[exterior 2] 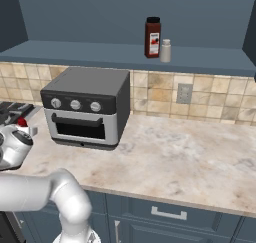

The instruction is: Collect the paprika, ketchup, and shaker from the cabinet and place them next to the stove.

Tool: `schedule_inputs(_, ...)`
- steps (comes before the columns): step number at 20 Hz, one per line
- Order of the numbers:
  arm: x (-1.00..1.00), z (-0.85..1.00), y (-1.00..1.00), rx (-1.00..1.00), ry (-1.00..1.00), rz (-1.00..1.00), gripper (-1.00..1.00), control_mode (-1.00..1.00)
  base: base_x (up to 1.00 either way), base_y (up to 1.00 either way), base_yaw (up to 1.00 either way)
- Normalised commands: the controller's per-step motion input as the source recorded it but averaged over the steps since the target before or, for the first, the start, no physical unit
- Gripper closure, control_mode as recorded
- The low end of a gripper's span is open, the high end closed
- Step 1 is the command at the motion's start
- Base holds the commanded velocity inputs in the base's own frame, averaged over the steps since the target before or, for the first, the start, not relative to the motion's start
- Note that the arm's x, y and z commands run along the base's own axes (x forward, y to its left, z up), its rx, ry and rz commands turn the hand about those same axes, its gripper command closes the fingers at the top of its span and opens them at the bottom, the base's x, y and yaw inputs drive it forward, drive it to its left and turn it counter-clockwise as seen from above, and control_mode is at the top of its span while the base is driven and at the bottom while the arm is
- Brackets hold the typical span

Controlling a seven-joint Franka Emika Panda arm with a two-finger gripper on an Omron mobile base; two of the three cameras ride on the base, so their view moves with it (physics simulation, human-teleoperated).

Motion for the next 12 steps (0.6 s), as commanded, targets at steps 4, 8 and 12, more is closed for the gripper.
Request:
schedule_inputs(4, -0.42, 0.22, 0.00, 0.00, 0.00, -0.03, -1.00, -1.00, 0.00, 0.00, 0.00)
schedule_inputs(8, -0.60, 0.38, 0.00, 0.00, -0.02, -0.07, -1.00, -1.00, 0.00, 0.00, 0.00)
schedule_inputs(12, -0.58, 0.60, 0.00, 0.00, -0.03, -0.10, -1.00, -1.00, 0.00, 0.00, 0.00)
